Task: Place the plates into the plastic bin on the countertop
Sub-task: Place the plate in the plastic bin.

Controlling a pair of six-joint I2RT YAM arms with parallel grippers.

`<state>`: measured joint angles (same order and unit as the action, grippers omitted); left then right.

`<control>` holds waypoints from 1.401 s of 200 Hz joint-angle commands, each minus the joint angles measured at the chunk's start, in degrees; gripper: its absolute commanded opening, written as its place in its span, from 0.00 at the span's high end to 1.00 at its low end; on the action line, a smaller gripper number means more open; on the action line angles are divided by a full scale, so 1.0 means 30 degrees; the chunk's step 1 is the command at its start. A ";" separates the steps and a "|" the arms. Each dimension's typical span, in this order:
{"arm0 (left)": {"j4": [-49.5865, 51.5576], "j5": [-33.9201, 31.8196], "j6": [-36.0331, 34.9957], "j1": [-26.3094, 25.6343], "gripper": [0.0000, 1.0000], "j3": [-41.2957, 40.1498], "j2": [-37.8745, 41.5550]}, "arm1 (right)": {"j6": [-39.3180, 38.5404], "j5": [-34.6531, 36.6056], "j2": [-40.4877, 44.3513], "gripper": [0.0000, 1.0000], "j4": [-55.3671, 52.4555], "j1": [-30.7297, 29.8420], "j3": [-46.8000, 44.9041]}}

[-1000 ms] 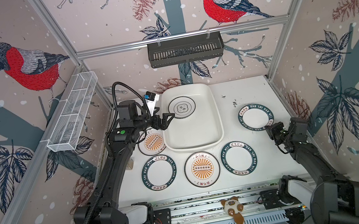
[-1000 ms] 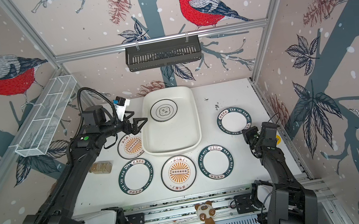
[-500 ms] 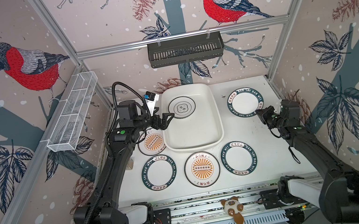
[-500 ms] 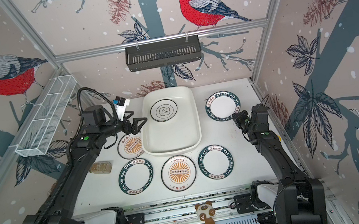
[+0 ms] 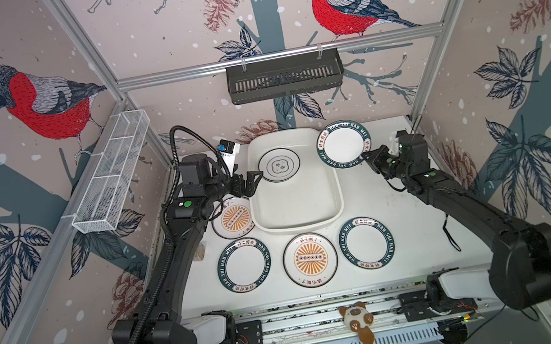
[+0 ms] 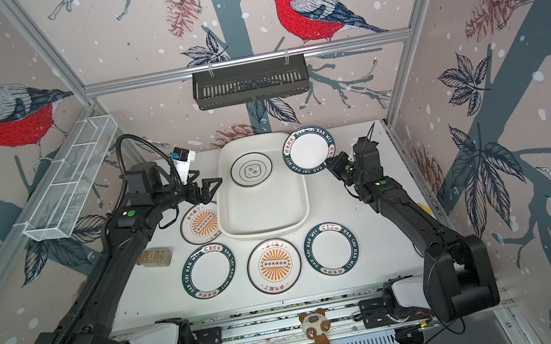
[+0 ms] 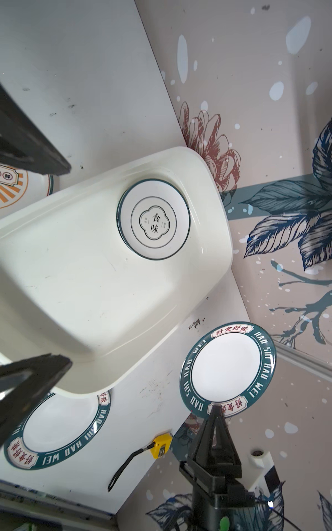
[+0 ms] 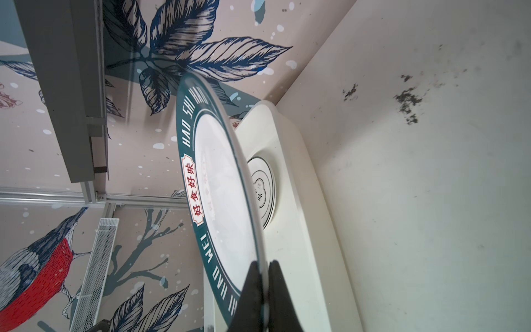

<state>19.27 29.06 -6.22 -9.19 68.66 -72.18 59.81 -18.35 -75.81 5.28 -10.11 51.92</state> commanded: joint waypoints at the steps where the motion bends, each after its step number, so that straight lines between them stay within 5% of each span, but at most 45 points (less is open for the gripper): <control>1: -0.0768 -0.1291 0.0168 -0.0038 0.04 0.0148 0.0181 | -0.0256 0.0132 -0.0914 0.99 0.1922 -0.0854 0.1011; 119: -0.0709 -0.1191 0.0167 0.0052 0.04 -0.0118 0.0492 | -0.1616 -0.0367 -0.9388 0.98 0.2378 -0.5119 0.7502; 280: -0.0567 0.0406 0.0110 0.0048 0.04 -0.0073 0.0466 | -0.1092 -0.0640 -1.7129 0.98 0.1434 -0.5826 1.3705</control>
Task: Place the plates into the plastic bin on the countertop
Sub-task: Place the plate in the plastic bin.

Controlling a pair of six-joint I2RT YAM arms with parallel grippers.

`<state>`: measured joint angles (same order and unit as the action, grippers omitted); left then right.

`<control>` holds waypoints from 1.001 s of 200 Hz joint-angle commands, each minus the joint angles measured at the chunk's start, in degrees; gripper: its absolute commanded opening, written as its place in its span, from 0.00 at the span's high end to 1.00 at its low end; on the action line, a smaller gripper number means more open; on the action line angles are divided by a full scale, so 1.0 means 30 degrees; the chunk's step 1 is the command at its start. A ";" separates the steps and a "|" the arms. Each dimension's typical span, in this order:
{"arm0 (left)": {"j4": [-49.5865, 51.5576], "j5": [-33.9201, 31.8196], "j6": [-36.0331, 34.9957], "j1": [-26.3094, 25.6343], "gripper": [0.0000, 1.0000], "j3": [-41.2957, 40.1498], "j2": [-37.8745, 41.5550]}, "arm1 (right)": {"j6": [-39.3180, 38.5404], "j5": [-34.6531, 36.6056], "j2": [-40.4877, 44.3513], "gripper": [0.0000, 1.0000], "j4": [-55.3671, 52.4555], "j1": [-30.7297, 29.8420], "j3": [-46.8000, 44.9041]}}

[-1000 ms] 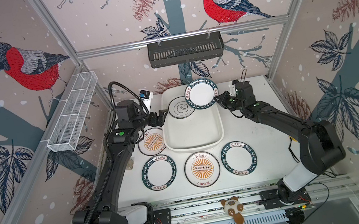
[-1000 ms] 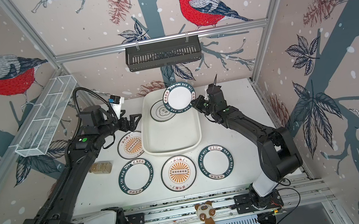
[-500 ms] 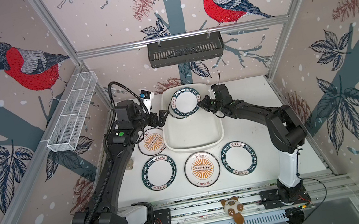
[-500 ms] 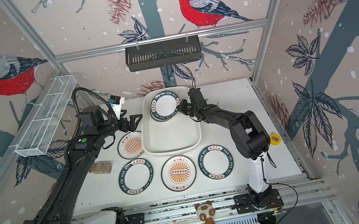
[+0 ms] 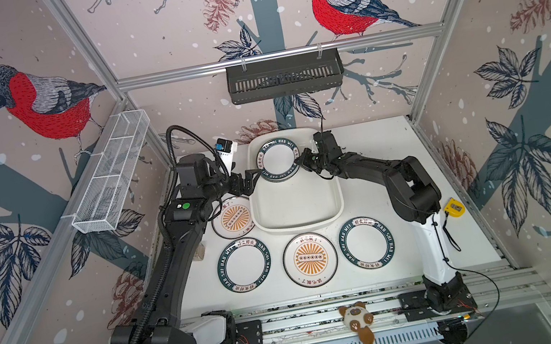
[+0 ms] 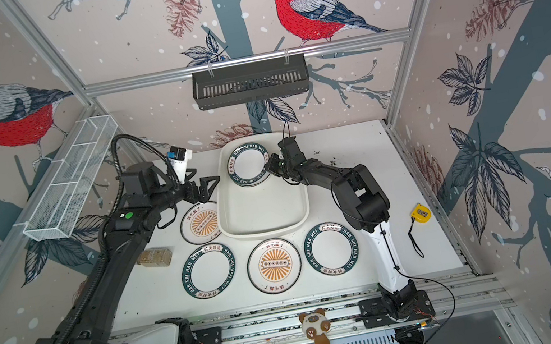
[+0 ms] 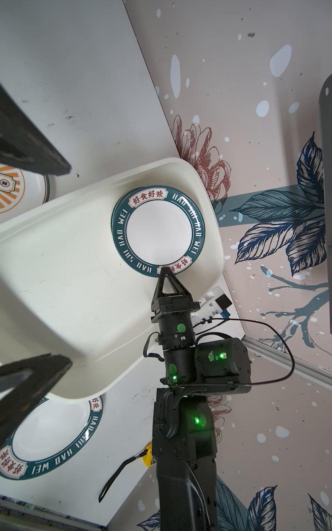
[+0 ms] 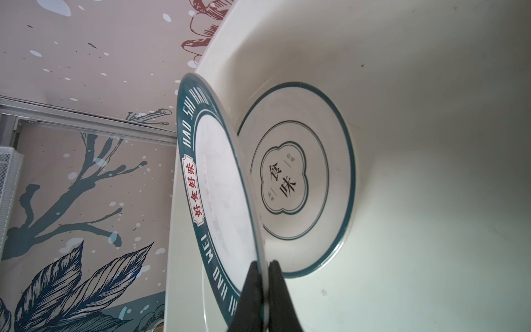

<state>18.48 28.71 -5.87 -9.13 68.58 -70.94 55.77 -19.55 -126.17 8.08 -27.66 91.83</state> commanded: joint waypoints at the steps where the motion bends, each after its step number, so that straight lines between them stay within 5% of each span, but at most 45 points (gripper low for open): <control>1: -0.0303 0.0516 -0.0007 0.0025 0.04 -0.0040 0.0056 | 0.0281 -0.0260 -0.0369 0.98 0.0501 0.0023 0.0408; 200: -0.0242 0.0775 -0.0124 0.0027 0.04 -0.0032 0.0155 | 0.1513 -0.0749 -0.2474 0.95 0.0164 0.0433 0.1696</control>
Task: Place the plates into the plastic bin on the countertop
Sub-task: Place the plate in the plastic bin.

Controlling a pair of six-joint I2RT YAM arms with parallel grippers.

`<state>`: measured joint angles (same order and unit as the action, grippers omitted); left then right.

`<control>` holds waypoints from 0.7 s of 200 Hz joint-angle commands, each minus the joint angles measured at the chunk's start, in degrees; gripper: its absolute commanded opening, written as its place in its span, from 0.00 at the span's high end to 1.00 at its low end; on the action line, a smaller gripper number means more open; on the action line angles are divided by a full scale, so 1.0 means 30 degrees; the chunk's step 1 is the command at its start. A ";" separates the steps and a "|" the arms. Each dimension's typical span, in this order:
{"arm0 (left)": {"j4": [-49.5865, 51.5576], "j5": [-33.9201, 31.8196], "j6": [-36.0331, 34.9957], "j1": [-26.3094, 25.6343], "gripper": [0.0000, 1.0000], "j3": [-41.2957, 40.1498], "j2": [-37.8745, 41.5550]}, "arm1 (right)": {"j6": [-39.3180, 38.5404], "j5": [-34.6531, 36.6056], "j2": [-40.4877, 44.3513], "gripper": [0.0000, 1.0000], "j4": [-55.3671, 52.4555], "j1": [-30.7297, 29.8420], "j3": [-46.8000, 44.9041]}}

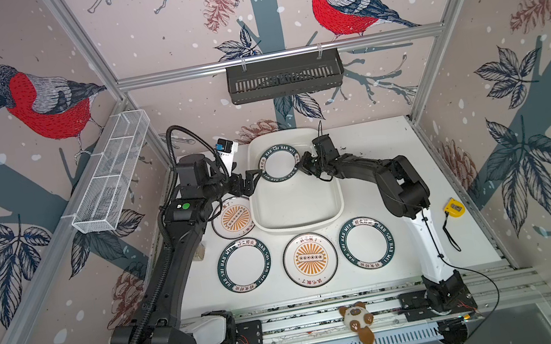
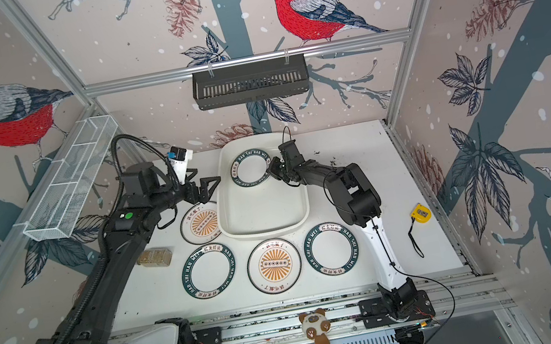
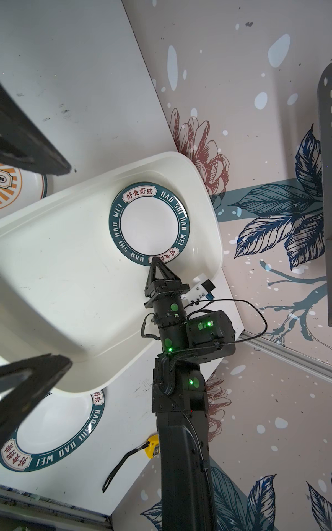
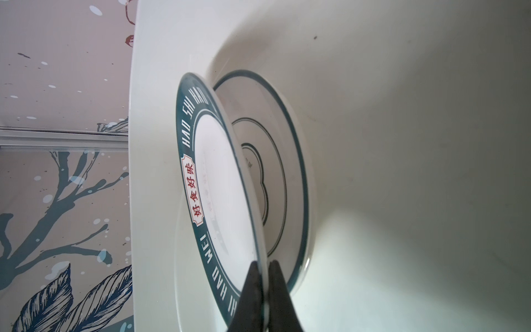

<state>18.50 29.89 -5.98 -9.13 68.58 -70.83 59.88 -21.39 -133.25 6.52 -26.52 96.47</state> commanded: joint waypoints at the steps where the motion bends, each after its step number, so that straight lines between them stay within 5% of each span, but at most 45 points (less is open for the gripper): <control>1: -0.0249 0.0380 -0.0087 0.0026 0.04 -0.0034 0.0116 | 0.0155 -0.0137 -0.0114 0.95 0.0689 0.0053 0.0141; 86: -0.0239 0.0372 -0.0117 0.0026 0.03 -0.0052 0.0194 | 0.0576 -0.0254 -0.0534 0.91 0.0960 0.0141 0.0287; 140: -0.0215 0.0350 -0.0146 0.0017 0.04 0.0018 0.0207 | 0.0637 -0.0429 -0.0627 0.78 0.0814 0.0130 0.0365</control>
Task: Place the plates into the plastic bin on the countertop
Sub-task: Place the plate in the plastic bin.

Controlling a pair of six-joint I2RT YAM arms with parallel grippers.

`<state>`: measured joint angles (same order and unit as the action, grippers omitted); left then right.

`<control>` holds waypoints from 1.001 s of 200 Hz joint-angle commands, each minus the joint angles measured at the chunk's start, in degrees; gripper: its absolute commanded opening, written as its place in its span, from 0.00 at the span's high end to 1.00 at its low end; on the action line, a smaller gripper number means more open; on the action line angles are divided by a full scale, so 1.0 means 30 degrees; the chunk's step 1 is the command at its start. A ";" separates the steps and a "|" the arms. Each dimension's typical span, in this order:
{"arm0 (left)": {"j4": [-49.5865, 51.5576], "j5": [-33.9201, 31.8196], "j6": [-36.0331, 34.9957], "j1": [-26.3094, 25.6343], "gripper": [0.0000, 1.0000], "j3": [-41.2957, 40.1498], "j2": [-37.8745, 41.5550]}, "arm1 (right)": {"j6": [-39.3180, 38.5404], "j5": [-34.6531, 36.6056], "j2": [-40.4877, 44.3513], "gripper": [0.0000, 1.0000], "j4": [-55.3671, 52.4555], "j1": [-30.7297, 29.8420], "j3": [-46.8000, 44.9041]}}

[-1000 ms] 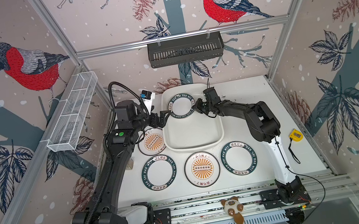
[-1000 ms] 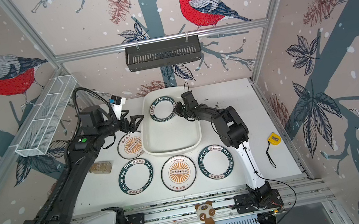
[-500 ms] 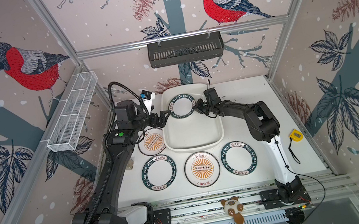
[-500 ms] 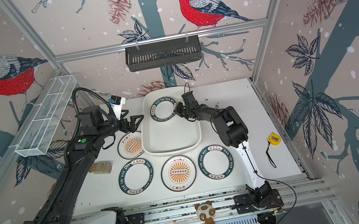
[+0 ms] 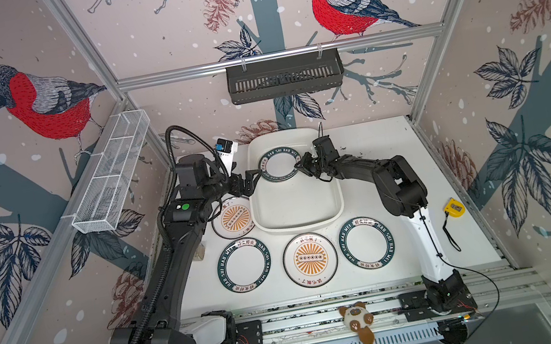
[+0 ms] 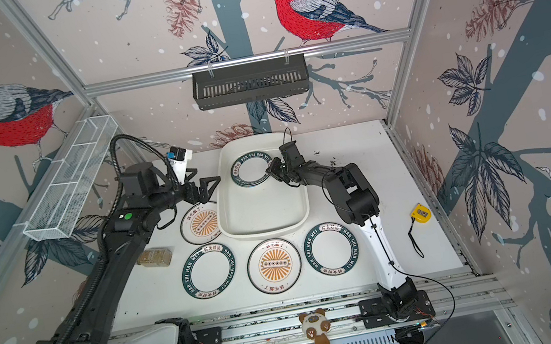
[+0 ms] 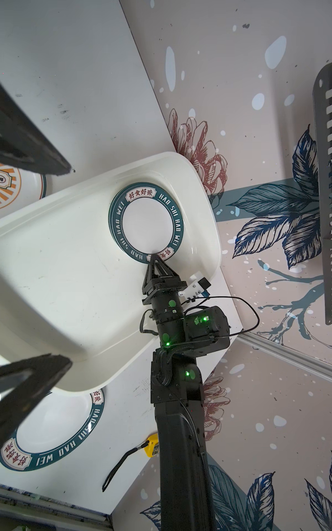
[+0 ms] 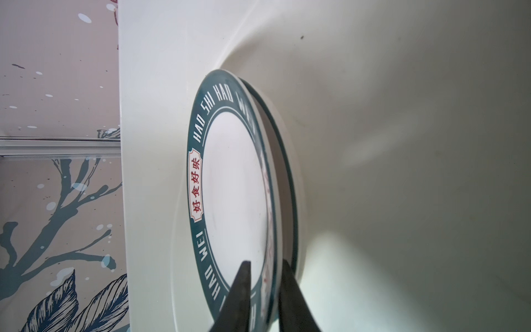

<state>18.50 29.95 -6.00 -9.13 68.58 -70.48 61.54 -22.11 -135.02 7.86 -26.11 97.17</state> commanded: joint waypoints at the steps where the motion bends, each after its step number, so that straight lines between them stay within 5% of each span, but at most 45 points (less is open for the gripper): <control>1: -0.0217 0.0328 -0.0139 0.0021 0.04 0.0020 0.0087 | 0.0098 -0.0189 -0.0015 0.77 0.0354 -0.0018 0.0131; 99: -0.0118 0.0341 -0.0197 0.0024 0.03 0.0050 0.0262 | -0.0504 0.0054 0.0446 0.59 -0.1350 -0.0014 0.0851; 200: -0.0103 0.0400 -0.0285 0.0039 0.03 0.0019 0.0464 | -0.1290 0.0401 0.0652 0.55 -0.3121 0.0098 0.1625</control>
<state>18.63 29.95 -6.07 -9.13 68.58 -69.54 58.57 -21.34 -133.82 -0.93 -25.82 101.67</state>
